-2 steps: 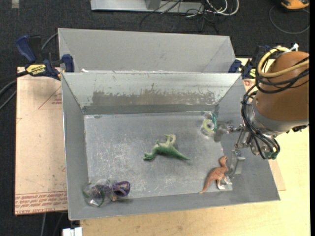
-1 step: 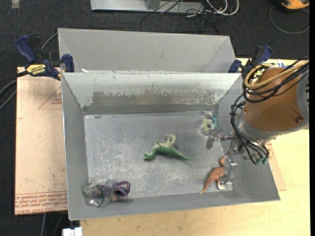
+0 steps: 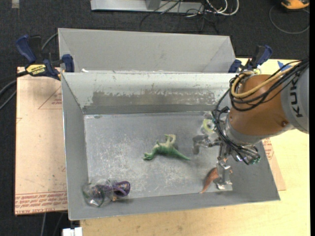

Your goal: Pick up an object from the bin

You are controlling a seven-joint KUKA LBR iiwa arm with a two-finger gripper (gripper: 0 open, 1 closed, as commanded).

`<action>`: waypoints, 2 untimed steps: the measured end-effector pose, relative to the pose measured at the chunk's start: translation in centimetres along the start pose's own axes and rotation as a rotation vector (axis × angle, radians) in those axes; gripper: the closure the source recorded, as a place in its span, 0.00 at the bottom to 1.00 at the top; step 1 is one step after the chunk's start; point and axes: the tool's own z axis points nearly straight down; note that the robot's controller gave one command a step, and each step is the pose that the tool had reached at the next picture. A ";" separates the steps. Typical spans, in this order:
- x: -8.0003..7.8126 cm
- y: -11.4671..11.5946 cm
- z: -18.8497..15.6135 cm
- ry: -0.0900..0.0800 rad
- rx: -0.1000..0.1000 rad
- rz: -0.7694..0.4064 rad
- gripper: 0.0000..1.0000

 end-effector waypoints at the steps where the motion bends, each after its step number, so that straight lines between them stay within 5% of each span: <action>1: 1.4 -4.2 5.8 0.004 -0.003 -0.037 0.00; 2: 0.4 -4.5 4.9 -0.002 -0.001 -0.282 1.00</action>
Offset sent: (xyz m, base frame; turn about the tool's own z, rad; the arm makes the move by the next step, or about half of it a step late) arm 0.0132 -0.0435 -0.0483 -0.2848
